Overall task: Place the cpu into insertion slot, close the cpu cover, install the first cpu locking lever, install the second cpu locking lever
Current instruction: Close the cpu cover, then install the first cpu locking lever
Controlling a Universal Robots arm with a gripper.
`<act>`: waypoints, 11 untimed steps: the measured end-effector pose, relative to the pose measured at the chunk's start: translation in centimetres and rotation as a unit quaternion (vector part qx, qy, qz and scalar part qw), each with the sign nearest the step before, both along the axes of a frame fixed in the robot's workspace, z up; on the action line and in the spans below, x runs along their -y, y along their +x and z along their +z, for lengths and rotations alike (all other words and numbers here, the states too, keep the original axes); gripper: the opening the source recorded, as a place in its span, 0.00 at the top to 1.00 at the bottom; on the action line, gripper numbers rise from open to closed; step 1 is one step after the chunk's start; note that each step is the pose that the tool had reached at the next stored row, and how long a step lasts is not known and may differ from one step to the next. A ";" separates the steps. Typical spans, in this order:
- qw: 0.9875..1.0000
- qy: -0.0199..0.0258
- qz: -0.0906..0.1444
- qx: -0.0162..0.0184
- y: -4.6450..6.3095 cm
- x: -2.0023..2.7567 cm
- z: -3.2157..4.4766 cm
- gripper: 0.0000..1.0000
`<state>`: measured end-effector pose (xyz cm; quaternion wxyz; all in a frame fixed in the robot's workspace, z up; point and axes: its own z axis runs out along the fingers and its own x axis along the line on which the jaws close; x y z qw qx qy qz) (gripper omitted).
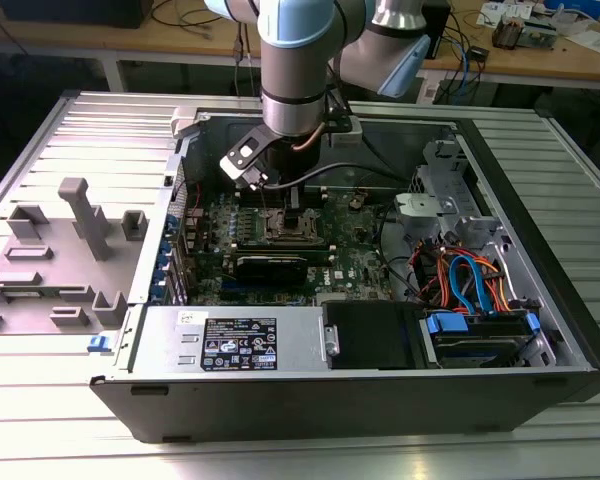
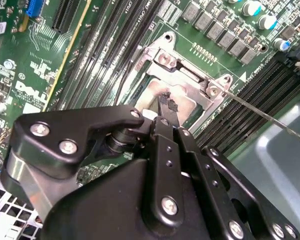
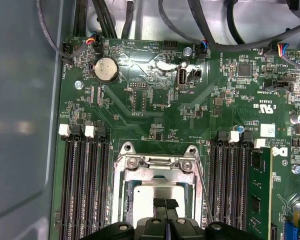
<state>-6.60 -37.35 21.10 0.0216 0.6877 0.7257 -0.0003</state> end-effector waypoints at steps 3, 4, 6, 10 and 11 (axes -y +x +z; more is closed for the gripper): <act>1.000 0.000 0.000 0.000 0.0 0.00 0.00 0.89; 1.000 0.000 0.000 0.000 0.1 0.00 0.00 0.89; 1.000 0.000 0.000 0.000 0.1 0.00 0.00 0.89; 1.000 0.000 0.000 0.000 0.1 0.00 0.00 0.89; 1.000 0.000 0.000 0.000 0.1 0.00 0.00 0.89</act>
